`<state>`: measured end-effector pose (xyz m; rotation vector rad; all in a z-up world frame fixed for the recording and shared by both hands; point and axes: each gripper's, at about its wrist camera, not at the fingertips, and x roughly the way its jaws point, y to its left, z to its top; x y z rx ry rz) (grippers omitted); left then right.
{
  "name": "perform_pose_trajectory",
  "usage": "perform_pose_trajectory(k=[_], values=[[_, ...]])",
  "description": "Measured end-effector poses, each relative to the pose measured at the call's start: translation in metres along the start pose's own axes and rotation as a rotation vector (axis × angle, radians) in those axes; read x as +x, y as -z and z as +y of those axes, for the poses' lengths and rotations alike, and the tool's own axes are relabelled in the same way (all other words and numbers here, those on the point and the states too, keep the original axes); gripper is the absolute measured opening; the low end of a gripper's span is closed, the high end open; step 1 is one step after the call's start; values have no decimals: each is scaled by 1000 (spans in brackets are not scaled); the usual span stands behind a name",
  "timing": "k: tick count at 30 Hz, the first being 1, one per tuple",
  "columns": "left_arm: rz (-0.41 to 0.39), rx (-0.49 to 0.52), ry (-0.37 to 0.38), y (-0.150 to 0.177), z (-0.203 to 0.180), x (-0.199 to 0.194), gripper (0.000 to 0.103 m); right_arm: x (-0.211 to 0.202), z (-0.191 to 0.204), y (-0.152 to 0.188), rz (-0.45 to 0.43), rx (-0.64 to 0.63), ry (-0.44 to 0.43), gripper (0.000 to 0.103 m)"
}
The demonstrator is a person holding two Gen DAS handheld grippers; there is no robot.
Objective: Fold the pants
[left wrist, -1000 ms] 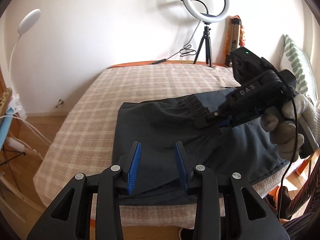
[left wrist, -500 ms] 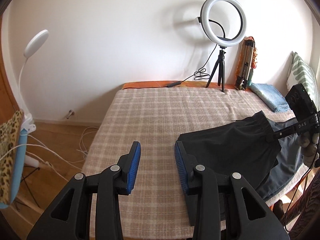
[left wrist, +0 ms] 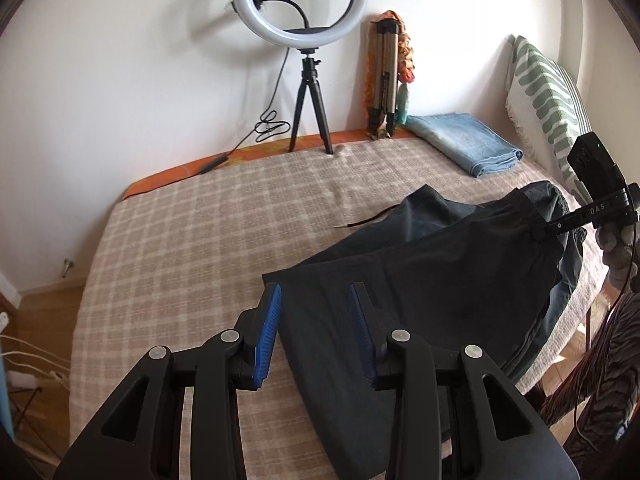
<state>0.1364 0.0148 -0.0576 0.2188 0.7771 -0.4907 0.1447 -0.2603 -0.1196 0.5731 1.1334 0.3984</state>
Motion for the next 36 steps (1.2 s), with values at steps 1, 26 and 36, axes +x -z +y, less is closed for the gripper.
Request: perform_pose_trajectory(k=[1,26,36], values=[[8,12,17,0,-12,7,33,-7,-6,1,-7,5,13,16],[156,-21,24,61,-83,57,40,-139,-133,7,-167,16,499,42],[162,-120,-11,75,-79,60,55,-121,-31,4,-257,-268,432,61]])
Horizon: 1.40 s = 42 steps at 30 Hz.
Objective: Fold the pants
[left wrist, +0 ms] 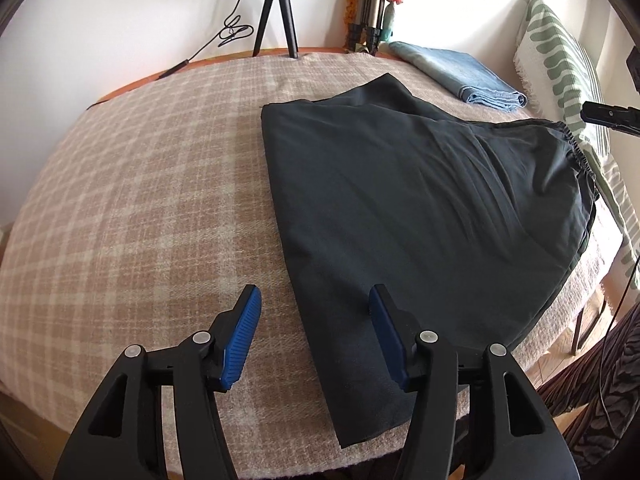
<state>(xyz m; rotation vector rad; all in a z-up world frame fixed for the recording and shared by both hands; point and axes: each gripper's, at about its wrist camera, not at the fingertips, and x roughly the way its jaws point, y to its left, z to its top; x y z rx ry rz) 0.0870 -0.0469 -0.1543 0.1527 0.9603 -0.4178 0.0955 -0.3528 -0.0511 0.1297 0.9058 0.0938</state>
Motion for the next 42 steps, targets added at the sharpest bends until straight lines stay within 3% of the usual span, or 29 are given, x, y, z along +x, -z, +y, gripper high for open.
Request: perform_pose_trajectory(k=[5,9,13,18,22,24,25,26,31,37,42], values=[[13,-9,15,11,-4,10,55,46,47,5,40,-119,28,59],[-22,-7,17,17,-4,8,56,89,53,18,95,-197,144,59],[-30,-29,31,20,0,4,55,116,27,29,166,-96,126,59],[-38,-93,81,25,5,-2,55,118,20,33,179,-42,118,59],[-30,-230,199,24,24,-4,52,100,45,19,150,-27,29,59],[-29,-290,257,24,32,-3,40,96,67,7,160,-22,-65,60],[-22,-317,283,24,35,-1,29,96,80,1,170,-24,-110,61],[-18,-340,297,24,37,0,23,97,94,-4,181,-33,-148,63],[-41,-331,308,23,32,-4,15,119,164,-28,235,-97,-258,67],[-76,-293,322,17,23,-12,15,167,225,-43,346,-104,-301,66],[-88,-260,315,15,15,-14,15,201,265,-43,420,-155,-242,66]])
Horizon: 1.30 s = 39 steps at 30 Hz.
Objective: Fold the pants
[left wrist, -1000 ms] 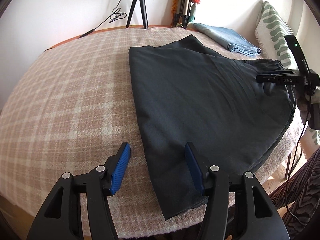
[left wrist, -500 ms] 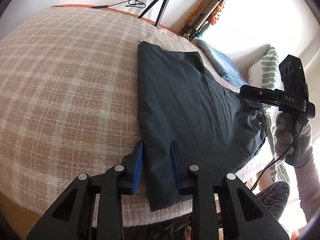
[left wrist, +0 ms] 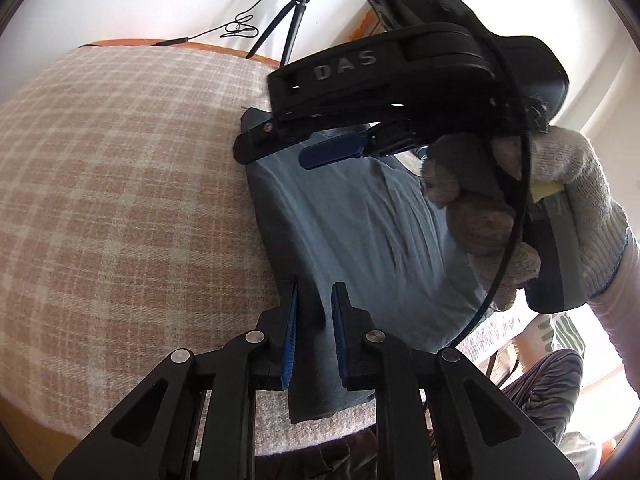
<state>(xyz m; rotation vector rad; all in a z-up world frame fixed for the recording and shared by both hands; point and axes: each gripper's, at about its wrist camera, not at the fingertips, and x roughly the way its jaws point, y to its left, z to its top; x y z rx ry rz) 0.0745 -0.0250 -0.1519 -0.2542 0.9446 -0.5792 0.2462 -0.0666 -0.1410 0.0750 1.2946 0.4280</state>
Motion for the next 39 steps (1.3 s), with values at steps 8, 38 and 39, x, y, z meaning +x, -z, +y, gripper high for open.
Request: perform_pose_trajectory(k=[8,38,39], values=[[7,39,10,3,-11,2,15,43,22,-13,134,-77,218,46],[-88,299,127,-24,-129,14,7,-111,-76,26,-233,116,-20,1],[-90,313,140,-27,-139,17,7,-120,-84,29,-250,121,-11,1]])
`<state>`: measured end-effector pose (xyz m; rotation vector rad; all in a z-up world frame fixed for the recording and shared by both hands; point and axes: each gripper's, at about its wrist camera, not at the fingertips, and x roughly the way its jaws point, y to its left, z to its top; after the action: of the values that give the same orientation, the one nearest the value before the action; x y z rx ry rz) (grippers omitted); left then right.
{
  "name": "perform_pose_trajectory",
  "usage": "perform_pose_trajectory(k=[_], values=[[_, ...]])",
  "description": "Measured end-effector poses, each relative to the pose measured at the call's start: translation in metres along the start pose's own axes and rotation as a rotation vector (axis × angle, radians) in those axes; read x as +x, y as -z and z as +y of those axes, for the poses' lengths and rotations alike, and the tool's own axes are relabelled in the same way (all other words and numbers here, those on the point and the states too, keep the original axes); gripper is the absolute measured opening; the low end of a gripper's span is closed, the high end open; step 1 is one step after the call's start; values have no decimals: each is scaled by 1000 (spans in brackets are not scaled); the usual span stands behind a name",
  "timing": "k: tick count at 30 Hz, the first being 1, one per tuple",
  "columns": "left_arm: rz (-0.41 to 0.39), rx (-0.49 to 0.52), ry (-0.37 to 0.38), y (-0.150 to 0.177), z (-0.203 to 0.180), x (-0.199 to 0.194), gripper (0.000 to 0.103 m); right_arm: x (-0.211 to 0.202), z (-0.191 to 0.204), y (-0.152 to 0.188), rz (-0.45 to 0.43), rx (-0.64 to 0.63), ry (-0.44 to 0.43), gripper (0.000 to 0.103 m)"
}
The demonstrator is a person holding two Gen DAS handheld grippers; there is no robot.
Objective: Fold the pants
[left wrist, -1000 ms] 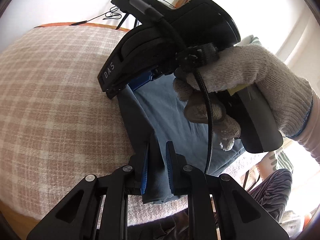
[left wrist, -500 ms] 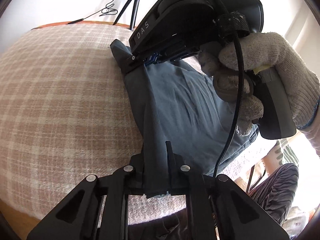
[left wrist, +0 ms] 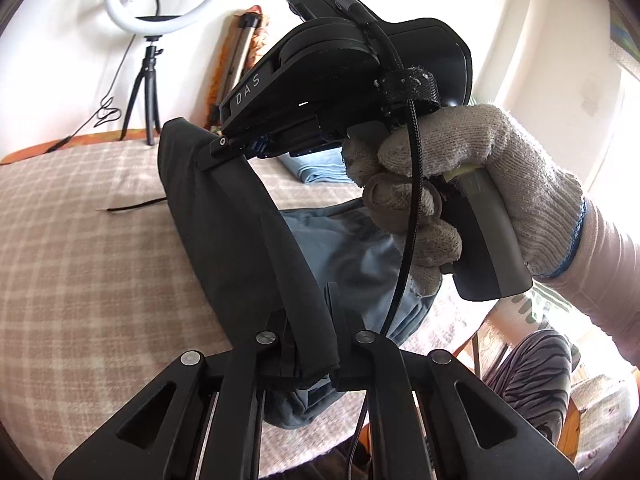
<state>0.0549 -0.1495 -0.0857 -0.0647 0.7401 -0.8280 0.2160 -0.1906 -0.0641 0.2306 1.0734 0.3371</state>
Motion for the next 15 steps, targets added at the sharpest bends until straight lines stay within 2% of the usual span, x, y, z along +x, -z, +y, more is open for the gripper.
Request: perform_pose_trajectory(k=[9,15], values=[[34,95,140,-25,-76,53,7,-79,-90,19,-104,91,54,1],[109,120,236,-32,-119,96,7,-116,-164,46,-146,188,81,1]])
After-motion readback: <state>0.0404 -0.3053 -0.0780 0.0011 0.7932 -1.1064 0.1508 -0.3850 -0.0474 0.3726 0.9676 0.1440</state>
